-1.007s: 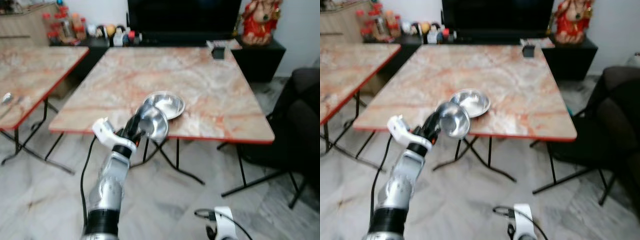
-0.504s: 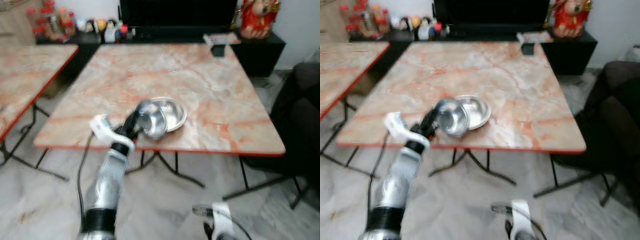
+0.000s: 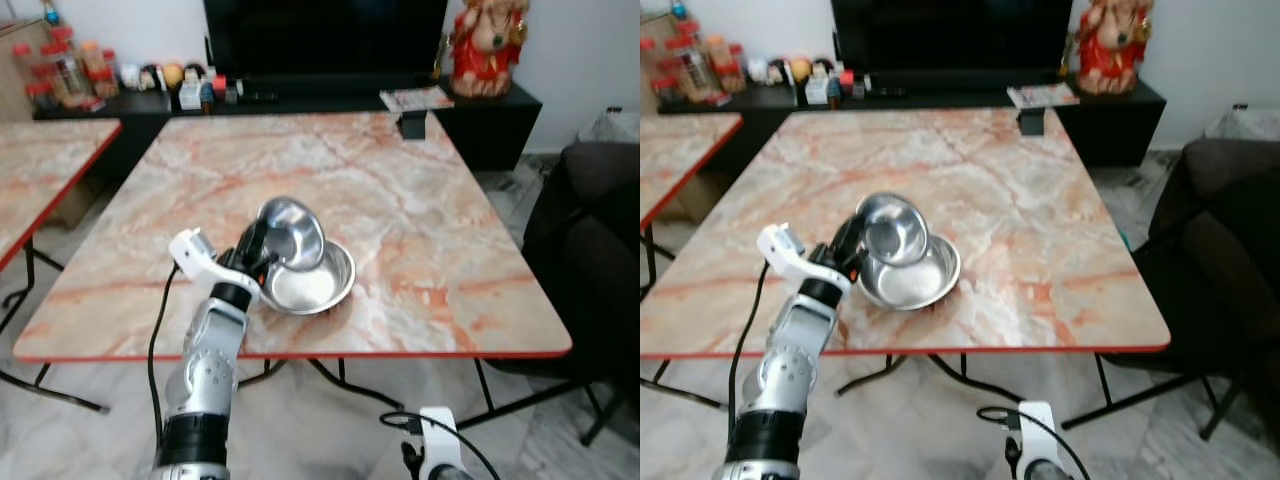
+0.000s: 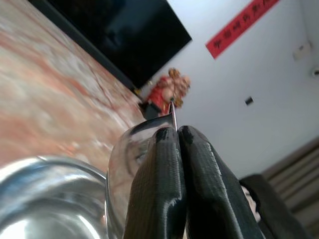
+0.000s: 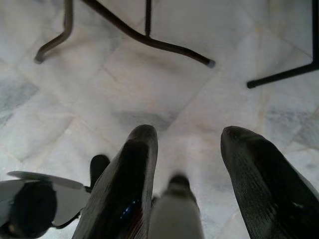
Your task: Setting the table
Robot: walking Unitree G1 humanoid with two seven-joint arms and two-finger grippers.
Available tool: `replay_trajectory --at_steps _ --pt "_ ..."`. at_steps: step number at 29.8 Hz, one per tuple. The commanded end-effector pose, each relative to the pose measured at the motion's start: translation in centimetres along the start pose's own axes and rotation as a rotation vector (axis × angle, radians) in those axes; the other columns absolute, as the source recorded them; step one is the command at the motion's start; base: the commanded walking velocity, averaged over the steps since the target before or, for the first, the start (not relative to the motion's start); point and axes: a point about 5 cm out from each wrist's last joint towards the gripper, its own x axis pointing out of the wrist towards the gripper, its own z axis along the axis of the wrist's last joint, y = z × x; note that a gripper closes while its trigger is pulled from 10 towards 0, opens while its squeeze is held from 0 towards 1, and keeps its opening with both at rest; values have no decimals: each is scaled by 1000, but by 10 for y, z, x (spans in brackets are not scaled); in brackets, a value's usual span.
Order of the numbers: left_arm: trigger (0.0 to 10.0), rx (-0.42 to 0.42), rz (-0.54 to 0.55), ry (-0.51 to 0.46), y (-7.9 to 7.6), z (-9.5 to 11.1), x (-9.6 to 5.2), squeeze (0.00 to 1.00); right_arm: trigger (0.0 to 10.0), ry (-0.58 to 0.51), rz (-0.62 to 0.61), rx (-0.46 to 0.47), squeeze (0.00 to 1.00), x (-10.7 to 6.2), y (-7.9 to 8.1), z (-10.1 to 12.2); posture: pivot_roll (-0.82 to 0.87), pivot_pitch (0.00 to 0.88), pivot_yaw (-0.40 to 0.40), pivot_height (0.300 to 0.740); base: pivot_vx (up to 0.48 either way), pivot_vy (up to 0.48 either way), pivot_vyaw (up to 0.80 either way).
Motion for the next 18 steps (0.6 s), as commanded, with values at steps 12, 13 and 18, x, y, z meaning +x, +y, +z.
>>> replay_trajectory --at_steps 12,13,18 --pt "10000 -25 -26 10 -7 0 4 0 10000 8 -15 14 0 -1 -4 -4 17 0 26 740 0 0 0" --pt "10000 -26 -25 10 -7 0 4 0 10000 8 -15 15 0 -1 -4 -4 17 0 26 740 0 0 0" --pt "10000 -30 -24 11 -7 -1 5 0 10000 15 -15 18 0 -1 -4 -5 15 0 27 740 0 0 0"
